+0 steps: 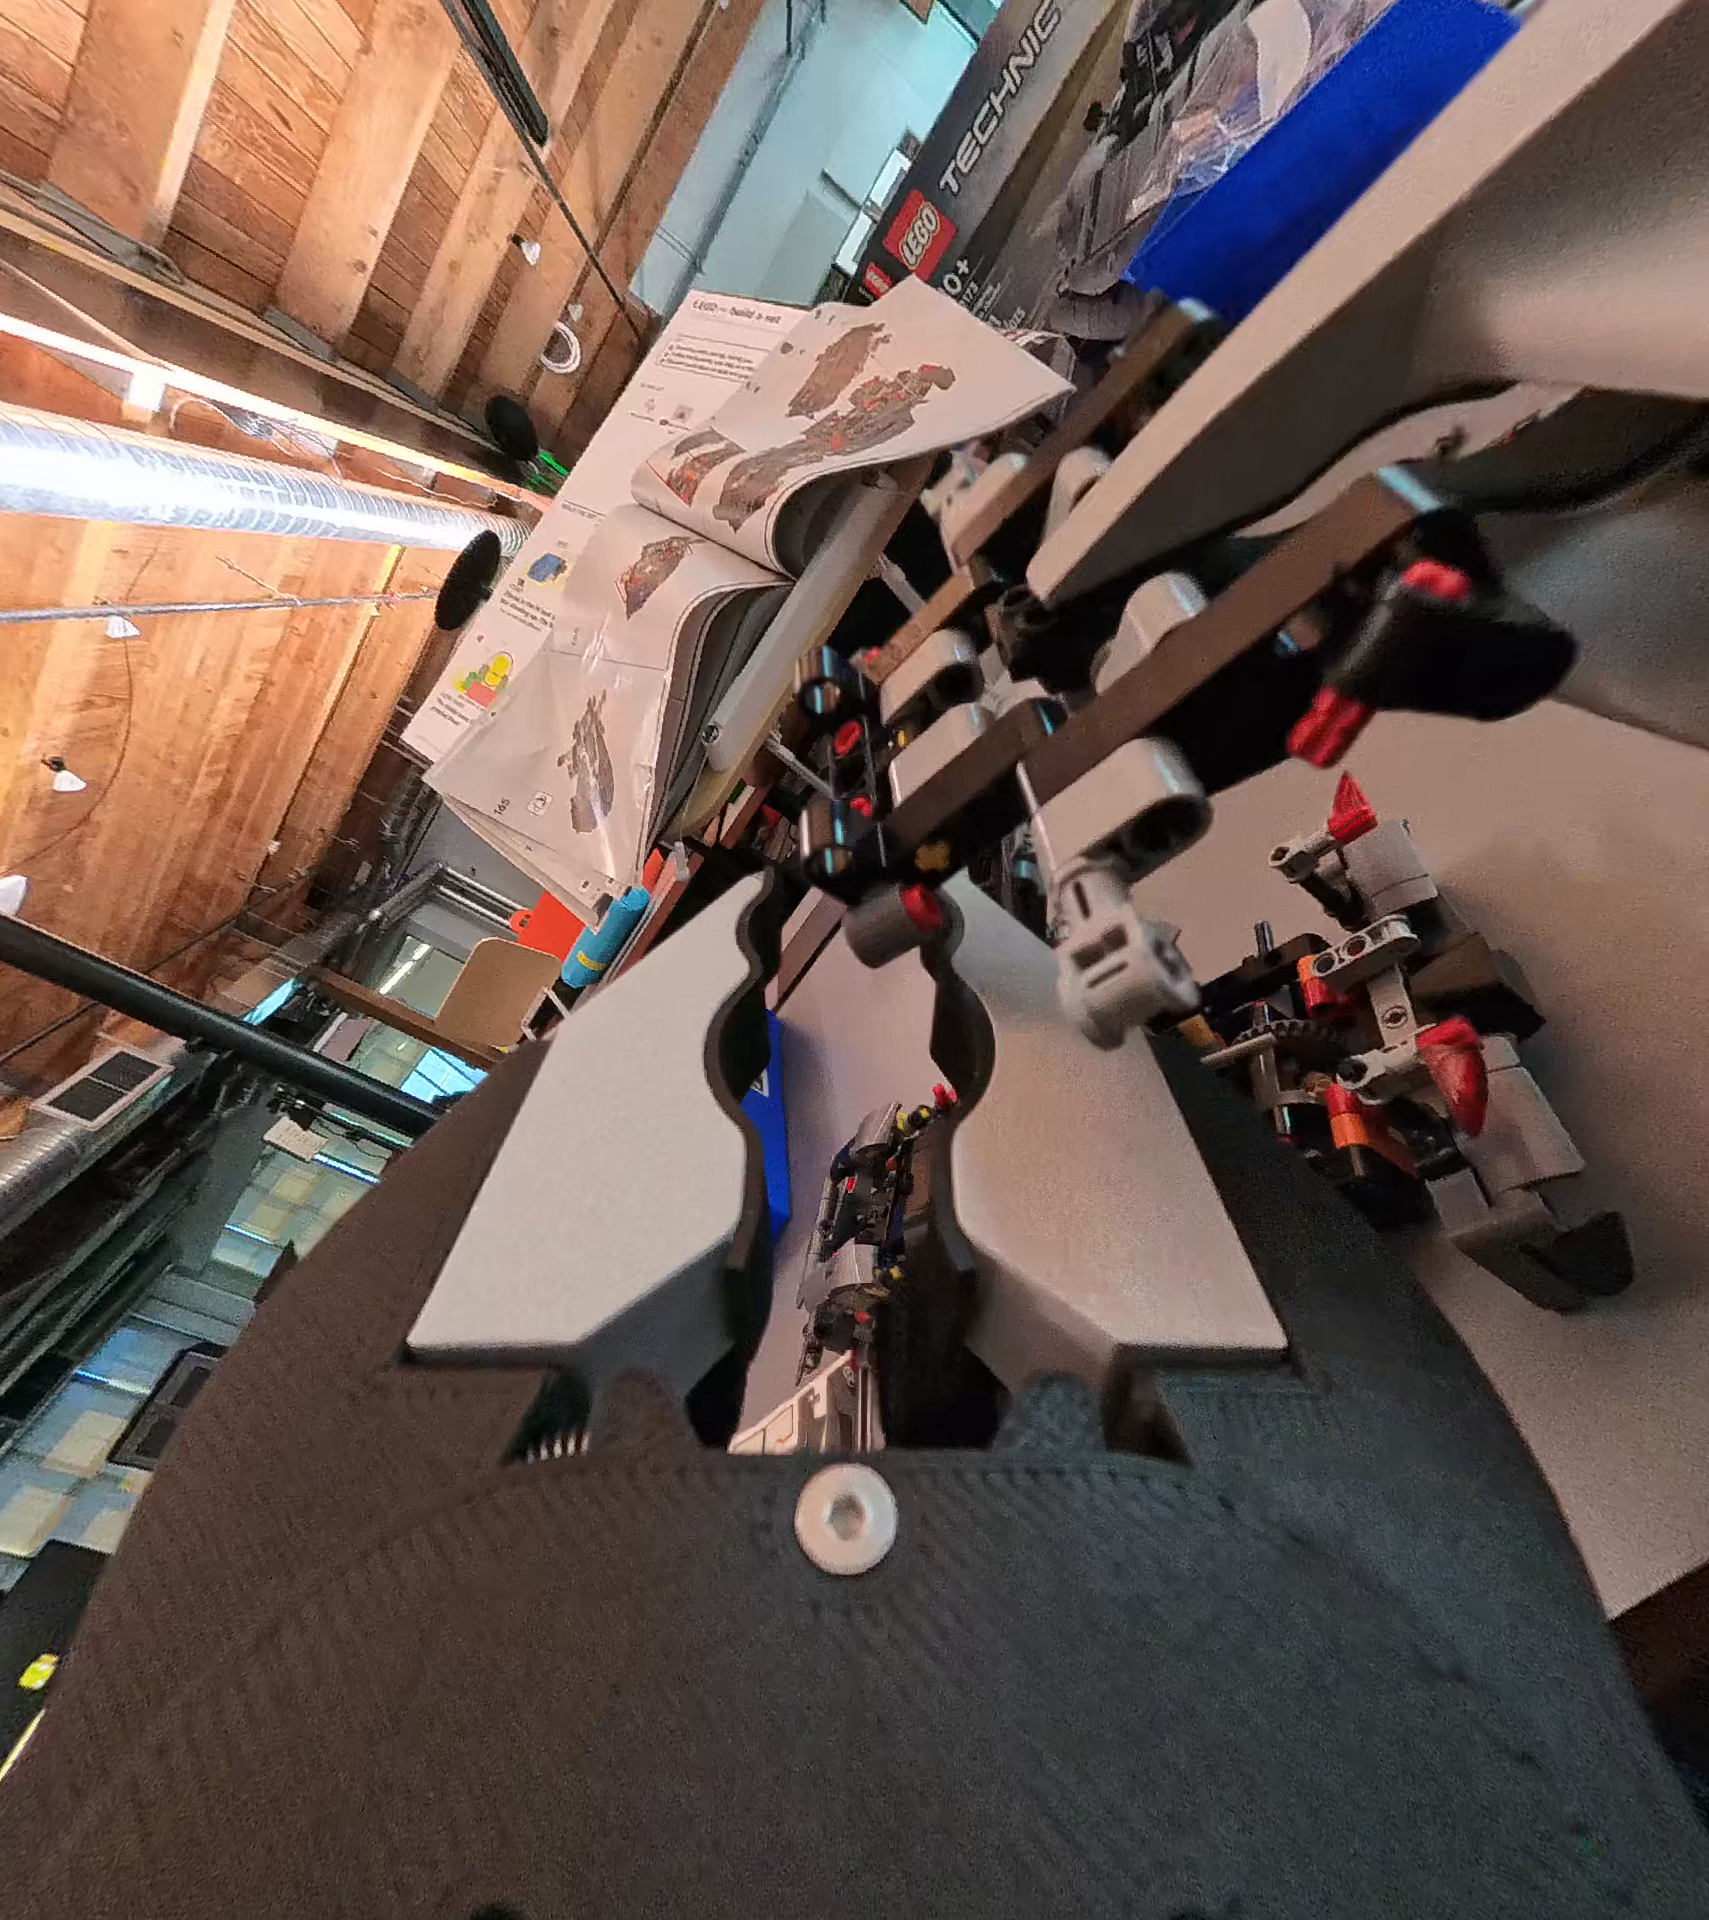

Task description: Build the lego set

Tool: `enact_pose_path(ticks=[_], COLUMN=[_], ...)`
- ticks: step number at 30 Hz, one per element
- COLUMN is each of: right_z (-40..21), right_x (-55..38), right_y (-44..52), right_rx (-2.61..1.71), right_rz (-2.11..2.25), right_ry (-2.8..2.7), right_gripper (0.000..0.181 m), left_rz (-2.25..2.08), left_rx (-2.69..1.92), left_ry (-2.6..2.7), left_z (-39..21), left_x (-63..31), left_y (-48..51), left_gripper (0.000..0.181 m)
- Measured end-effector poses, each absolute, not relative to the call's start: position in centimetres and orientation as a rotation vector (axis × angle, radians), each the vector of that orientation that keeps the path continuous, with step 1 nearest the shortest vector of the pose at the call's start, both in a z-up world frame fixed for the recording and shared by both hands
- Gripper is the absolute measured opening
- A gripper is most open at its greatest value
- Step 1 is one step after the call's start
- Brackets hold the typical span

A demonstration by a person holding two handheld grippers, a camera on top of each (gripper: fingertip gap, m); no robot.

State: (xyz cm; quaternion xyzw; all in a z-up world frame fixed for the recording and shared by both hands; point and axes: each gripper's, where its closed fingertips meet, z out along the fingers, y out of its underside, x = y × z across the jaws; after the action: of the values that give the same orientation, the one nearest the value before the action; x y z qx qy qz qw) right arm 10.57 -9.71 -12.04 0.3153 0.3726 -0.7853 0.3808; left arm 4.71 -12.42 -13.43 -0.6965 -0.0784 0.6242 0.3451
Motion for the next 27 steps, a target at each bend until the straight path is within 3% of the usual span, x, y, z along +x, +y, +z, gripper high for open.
enact_pose_path(ticks=[11,27], right_z=[-13.5,-14.0], right_x=[10.4,9.5], right_y=[-10.2,-10.1], right_rx=[0.876,0.975], right_rz=[-1.963,-2.013], right_ry=[1.033,1.099], right_gripper=[0.005,0.006], left_rz=[1.536,1.461], left_rx=[-1.698,-1.824], left_ry=[-0.218,-0.154], left_z=[-10.1,-10.8], left_x=[6.4,7.0], left_y=[-11.8,-9.6], left_gripper=[0.016,0.027])
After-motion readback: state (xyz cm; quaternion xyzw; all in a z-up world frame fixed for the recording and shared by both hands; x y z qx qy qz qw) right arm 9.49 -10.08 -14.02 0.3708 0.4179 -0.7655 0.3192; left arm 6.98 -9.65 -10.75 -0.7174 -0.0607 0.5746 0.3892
